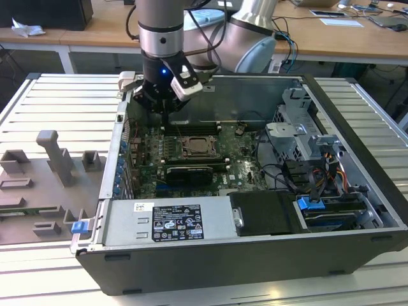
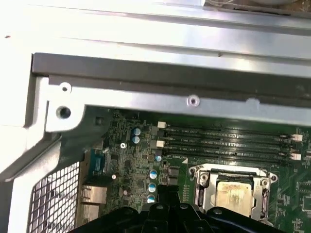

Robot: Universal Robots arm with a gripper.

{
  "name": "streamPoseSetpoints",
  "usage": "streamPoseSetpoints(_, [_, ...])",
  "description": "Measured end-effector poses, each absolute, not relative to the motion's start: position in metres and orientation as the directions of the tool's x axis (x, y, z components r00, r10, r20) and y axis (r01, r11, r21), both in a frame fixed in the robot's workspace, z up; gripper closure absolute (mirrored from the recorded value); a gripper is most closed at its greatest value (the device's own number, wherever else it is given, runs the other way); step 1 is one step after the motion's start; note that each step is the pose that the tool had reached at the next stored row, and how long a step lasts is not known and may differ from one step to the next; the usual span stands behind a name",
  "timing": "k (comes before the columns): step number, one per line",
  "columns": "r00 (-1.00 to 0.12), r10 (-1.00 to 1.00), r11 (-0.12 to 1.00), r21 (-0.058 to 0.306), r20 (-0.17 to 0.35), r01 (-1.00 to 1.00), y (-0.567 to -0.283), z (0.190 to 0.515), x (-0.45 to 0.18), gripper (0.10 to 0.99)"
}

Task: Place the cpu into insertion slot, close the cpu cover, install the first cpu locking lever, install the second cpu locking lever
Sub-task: 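Install the first cpu locking lever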

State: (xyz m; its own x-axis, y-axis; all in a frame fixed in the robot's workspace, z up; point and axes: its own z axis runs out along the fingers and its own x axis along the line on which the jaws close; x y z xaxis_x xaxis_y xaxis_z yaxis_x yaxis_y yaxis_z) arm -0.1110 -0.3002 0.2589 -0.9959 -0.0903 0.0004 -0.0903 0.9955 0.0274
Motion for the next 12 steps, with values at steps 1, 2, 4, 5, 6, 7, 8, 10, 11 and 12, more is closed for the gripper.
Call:
streamPoseSetpoints(1, [-0.996, -0.090, 0.996, 0.027, 0.000, -0.090, -0.298, 0.258, -0.109, 0.980])
streamPoseSetpoints(2, [-0.996, -0.089, 0.996, 0.027, 0.000, -0.089, -0.297, 0.258, -0.107, 0.980])
streamPoseSetpoints(4, [-0.996, -0.088, 0.996, 0.027, 0.000, -0.088, -0.295, 0.257, -0.104, 0.980])
streamPoseSetpoints(5, [-0.996, -0.087, 0.996, 0.028, 0.000, -0.087, -0.294, 0.257, -0.102, 0.980])
streamPoseSetpoints(6, [-0.996, -0.086, 0.996, 0.028, 0.000, -0.086, -0.293, 0.257, -0.099, 0.980])
streamPoseSetpoints(7, [-0.996, -0.085, 0.996, 0.027, 0.000, -0.085, -0.292, 0.257, -0.095, 0.980])
streamPoseSetpoints(8, [-0.996, -0.084, 0.996, 0.027, 0.000, -0.084, -0.292, 0.256, -0.090, 0.980])
streamPoseSetpoints(10, [-0.997, -0.078, 0.997, 0.026, 0.000, -0.078, -0.292, 0.256, -0.078, 0.980])
streamPoseSetpoints(11, [-0.997, -0.074, 0.997, 0.026, 0.001, -0.074, -0.292, 0.256, -0.074, 0.980])
streamPoseSetpoints(12, [-0.997, -0.071, 0.997, 0.026, 0.001, -0.071, -0.292, 0.256, -0.071, 0.980])
